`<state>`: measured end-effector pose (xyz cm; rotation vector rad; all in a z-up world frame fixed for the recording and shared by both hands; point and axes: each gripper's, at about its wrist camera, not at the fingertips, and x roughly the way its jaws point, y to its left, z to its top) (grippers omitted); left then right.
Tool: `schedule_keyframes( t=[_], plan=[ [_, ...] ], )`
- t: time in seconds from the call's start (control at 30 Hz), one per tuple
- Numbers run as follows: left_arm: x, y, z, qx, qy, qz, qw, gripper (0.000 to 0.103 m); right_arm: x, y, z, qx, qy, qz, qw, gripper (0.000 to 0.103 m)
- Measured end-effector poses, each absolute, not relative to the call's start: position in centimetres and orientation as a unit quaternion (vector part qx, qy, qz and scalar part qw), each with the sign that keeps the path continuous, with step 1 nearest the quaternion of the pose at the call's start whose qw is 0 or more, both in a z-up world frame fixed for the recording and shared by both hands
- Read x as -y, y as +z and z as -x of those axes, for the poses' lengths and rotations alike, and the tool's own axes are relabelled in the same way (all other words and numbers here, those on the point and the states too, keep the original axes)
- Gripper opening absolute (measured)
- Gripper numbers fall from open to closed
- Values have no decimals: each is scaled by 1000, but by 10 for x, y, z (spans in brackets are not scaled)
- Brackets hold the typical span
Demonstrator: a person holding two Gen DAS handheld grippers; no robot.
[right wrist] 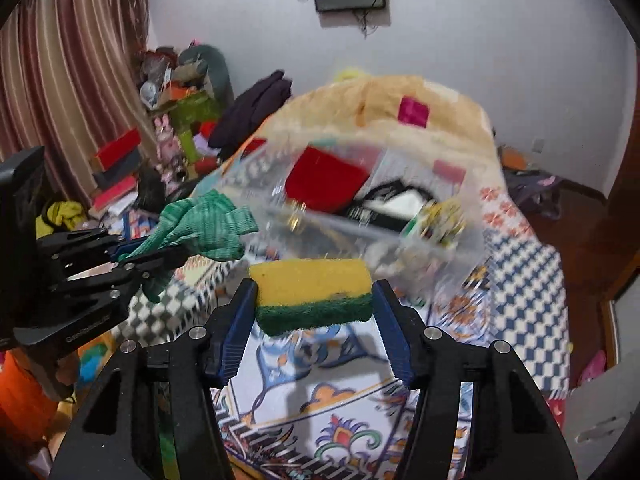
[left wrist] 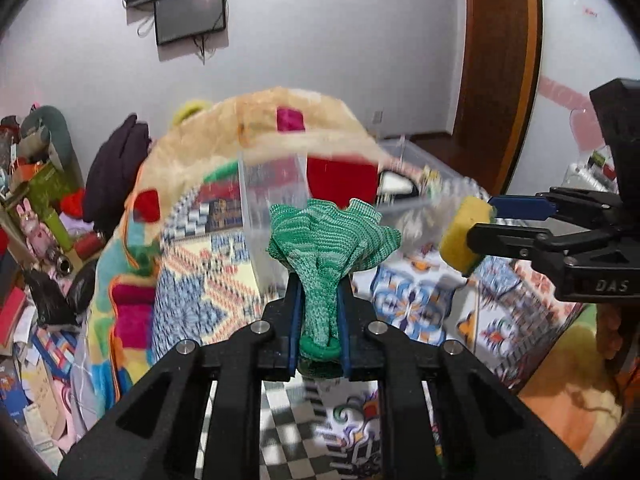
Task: Organize soft objects
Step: 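Lower the glove and sponge into the box and open both tools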
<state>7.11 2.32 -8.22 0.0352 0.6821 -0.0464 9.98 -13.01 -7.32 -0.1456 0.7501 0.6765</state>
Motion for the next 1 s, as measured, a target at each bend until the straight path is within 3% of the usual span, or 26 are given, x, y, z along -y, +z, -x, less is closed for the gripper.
schedule_keyframes(
  t=[0.53,1.0],
  plan=[
    [-29,-38,-126,-284,1,-16,959,15,133,-17,-142,-273,290,29,917,55],
    [-34,-87,-194,-360,-10,17,933,15,113,-68,-191,-335,265,49,903,55]
  ],
)
